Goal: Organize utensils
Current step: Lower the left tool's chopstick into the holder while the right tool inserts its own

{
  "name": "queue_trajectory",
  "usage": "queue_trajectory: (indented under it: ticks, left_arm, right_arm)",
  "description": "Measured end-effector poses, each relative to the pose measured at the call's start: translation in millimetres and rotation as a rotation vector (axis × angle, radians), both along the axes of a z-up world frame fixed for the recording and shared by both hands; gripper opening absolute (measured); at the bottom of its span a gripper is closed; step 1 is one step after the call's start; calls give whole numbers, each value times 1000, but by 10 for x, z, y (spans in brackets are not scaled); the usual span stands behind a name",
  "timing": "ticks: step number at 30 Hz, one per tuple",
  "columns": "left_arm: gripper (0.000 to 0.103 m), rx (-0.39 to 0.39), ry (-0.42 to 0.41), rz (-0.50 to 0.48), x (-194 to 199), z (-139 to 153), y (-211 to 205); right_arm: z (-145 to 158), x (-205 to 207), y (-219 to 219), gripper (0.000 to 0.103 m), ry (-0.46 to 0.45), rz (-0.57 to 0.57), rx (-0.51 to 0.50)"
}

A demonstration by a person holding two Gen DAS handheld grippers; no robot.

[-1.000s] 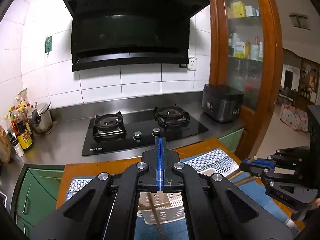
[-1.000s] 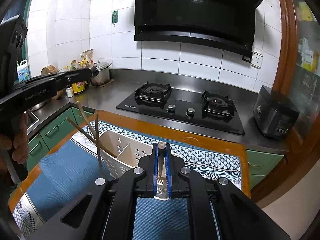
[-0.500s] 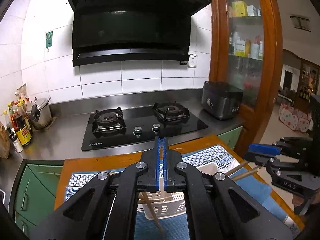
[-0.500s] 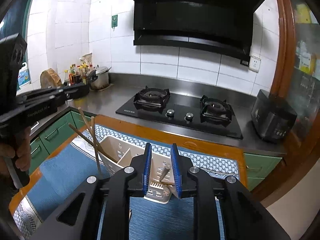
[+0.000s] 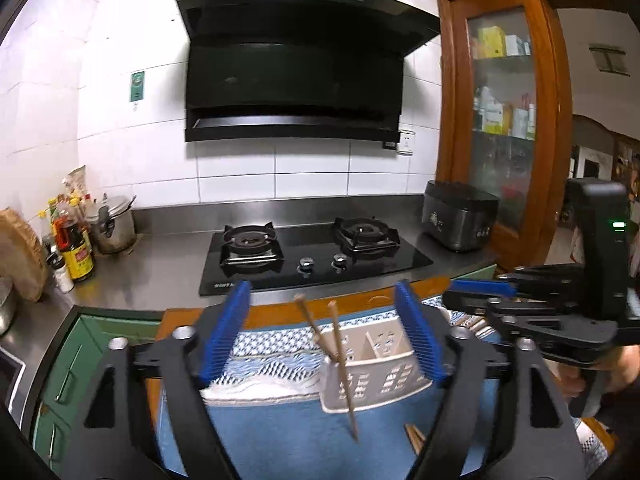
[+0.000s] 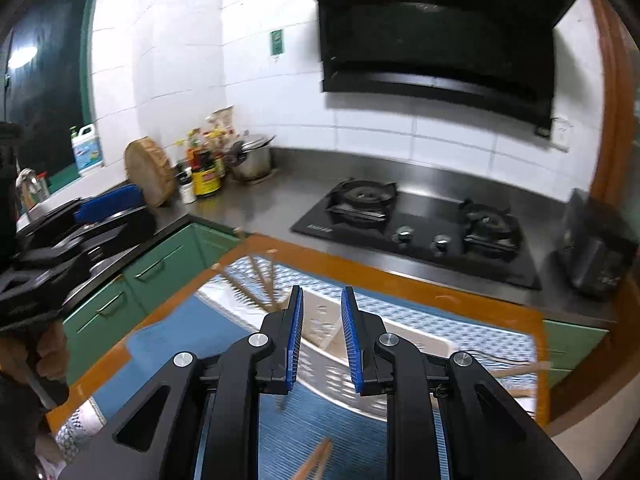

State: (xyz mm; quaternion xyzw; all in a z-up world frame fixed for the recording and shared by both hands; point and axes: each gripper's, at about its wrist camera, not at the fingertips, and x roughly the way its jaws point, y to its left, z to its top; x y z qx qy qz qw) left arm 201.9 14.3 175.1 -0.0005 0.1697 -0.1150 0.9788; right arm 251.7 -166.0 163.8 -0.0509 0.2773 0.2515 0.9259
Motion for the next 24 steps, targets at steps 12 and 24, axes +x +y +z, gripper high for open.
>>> queue_trajectory:
  ticks: [12, 24]
  left_arm:
    - [98, 28, 28, 64, -371, -420, 396]
    - [98, 8, 79, 106, -457, -819, 592]
  right_arm:
    - [-286, 408, 583, 20, 56, 72, -6]
    - [-480, 593, 725, 7, 89, 86, -9]
